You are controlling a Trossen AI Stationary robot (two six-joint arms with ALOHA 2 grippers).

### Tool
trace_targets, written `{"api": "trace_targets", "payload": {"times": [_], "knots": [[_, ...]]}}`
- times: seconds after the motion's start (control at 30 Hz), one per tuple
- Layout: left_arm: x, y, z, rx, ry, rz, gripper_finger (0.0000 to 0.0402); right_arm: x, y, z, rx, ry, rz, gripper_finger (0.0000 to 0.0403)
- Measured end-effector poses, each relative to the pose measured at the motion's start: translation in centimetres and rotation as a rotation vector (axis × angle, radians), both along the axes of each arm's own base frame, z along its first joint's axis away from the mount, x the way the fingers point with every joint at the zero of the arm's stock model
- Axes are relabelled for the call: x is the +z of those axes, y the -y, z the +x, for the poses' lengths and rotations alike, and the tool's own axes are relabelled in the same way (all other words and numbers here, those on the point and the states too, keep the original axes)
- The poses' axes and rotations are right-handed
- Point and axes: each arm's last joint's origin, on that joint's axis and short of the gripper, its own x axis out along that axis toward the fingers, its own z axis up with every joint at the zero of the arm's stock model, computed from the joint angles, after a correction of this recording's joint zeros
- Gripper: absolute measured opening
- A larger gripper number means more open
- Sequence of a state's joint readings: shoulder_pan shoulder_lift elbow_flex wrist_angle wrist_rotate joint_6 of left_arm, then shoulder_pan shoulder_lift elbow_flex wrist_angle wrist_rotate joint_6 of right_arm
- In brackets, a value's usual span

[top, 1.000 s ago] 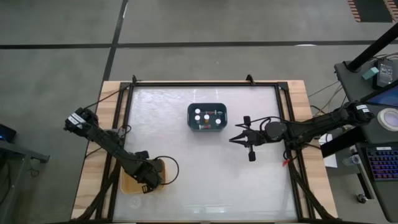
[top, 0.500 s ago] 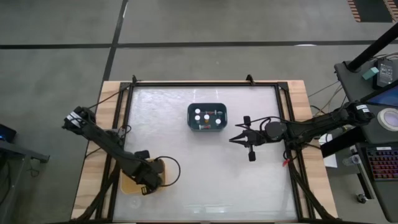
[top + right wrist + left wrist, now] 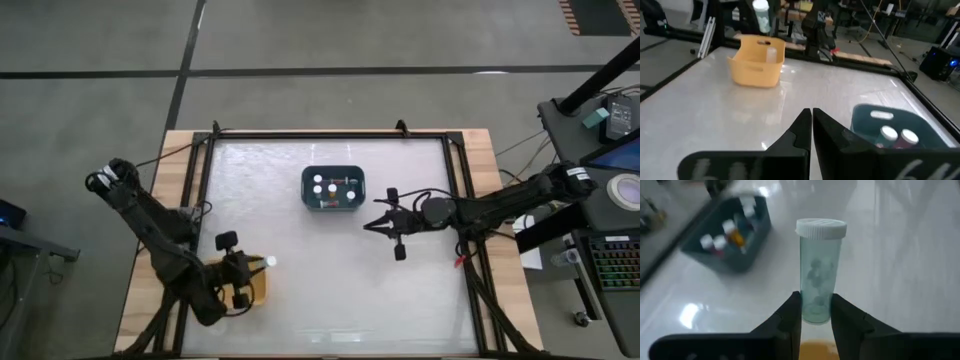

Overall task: Pick and place medicine bottles into bin by pill shape (circle, oval)
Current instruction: Adjust the green tablet bottle in the yellow bin

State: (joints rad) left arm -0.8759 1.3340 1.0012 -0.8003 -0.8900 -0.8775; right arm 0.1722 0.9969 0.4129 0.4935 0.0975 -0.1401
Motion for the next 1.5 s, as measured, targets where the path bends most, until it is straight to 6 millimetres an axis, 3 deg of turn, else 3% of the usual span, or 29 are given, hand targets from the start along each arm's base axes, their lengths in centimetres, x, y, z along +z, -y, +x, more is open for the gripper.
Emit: {"api": "trace_targets", "payload": {"times": [0.23,0.47,0.7,0.9,1.13,1.5], "knots": [[-0.1,0.7,0.3,0.027,0.102,0.072,0.0066,-0.6,-0.8,3.1,0.081,0.176,0.042,0.0009],[0.2,0.7,0.5,0.062,0.169,0.092,0.0066,-0.5,-1.6,8.0,0.08,0.296,0.045,0.002],[0.5,0.7,0.7,0.103,0.239,0.095,0.0066,0.0,-2.5,13.3,0.08,0.334,0.061,0.0084],[0.6,0.9,0.8,0.107,0.259,0.071,0.0066,0.5,-3.3,16.4,0.173,0.371,0.084,0.0149],[1.1,1.1,1.1,0.15,0.342,0.052,0.0066,0.2,-3.8,18.6,0.201,0.373,0.118,0.0194],[1.3,1.1,2.1,0.176,0.379,0.102,0.0066,1.3,-4.3,20.6,0.263,0.363,0.19,0.0201]]}}
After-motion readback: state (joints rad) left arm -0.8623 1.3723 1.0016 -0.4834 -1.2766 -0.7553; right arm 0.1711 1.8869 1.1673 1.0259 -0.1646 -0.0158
